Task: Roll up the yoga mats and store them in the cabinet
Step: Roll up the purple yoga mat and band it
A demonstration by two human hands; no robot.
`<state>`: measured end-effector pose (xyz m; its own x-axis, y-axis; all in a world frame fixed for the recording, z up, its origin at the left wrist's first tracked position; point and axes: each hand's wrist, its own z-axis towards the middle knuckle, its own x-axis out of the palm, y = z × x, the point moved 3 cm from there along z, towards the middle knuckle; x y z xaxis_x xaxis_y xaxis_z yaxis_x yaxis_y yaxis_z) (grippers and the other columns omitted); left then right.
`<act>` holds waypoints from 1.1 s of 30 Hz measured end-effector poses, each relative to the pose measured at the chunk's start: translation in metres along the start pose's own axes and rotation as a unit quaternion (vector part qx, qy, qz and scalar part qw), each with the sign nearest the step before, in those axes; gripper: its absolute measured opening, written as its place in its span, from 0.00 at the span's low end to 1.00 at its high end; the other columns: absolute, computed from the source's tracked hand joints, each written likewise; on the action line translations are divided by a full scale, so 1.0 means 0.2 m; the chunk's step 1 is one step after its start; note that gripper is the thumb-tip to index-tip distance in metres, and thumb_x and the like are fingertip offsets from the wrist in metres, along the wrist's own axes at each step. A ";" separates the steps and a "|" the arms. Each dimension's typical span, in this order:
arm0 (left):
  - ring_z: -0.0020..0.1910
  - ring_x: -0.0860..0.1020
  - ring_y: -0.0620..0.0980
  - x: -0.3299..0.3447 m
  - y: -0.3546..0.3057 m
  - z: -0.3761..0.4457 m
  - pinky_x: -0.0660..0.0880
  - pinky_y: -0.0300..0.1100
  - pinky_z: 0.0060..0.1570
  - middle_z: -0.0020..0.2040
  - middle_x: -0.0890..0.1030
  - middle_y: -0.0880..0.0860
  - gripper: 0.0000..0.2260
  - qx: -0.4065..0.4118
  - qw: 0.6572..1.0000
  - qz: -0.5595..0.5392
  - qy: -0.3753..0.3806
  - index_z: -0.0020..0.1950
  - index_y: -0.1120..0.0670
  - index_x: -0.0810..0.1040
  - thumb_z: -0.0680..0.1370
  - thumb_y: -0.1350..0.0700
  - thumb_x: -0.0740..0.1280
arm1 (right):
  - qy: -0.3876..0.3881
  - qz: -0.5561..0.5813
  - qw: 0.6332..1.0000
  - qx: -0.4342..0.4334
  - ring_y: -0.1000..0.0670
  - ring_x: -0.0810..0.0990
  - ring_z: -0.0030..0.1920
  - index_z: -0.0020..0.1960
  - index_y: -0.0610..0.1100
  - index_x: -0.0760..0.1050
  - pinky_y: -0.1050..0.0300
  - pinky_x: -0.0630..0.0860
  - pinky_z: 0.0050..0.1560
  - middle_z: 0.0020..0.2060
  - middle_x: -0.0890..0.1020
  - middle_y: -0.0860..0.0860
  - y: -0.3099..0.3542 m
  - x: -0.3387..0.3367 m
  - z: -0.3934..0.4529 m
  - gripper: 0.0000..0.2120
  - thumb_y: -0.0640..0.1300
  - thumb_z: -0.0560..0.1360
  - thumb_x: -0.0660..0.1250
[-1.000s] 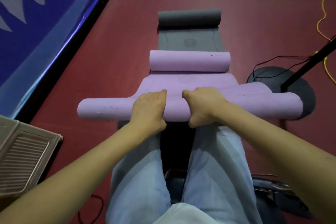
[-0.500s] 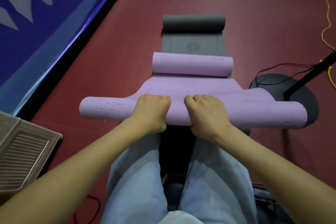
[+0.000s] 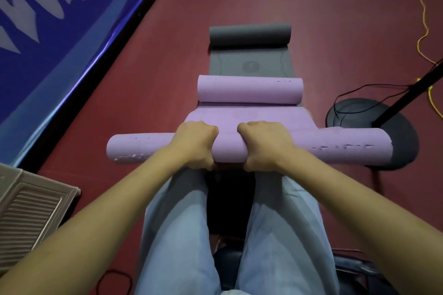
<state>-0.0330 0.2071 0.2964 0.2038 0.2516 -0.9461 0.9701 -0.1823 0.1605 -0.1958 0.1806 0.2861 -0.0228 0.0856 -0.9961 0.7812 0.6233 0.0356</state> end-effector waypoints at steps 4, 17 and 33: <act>0.40 0.72 0.55 -0.01 0.00 0.02 0.65 0.45 0.39 0.48 0.82 0.52 0.24 0.024 0.999 0.023 0.006 0.53 0.51 0.76 0.65 0.40 0.77 | -0.137 -0.074 0.988 -0.005 0.42 0.77 0.34 0.44 0.45 0.73 0.53 0.60 0.35 0.35 0.77 0.47 0.04 0.11 -0.06 0.27 0.45 0.48 0.79; 0.50 0.80 0.57 0.07 -0.02 0.03 0.66 0.46 0.41 0.53 0.81 0.50 0.29 -0.027 0.993 -0.091 -0.066 0.62 0.49 0.71 0.65 0.42 0.75 | 0.132 0.028 0.991 -0.012 0.46 0.78 0.42 0.51 0.51 0.74 0.53 0.75 0.40 0.42 0.80 0.52 -0.10 -0.04 0.14 0.29 0.59 0.55 0.78; 0.43 0.78 0.57 0.09 -0.09 -0.05 0.61 0.46 0.42 0.46 0.81 0.51 0.15 -0.052 0.991 -0.026 -0.118 0.50 0.50 0.68 0.66 0.54 0.68 | -0.113 -0.039 0.993 0.023 0.44 0.76 0.35 0.44 0.47 0.71 0.55 0.60 0.36 0.35 0.77 0.50 0.01 0.07 -0.07 0.26 0.46 0.49 0.76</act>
<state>-0.0456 0.2251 0.2804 0.1278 0.0258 -0.9915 0.9895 -0.0720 0.1256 -0.2030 0.1940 0.2732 0.0519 -0.1410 -0.9886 0.8101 0.5848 -0.0408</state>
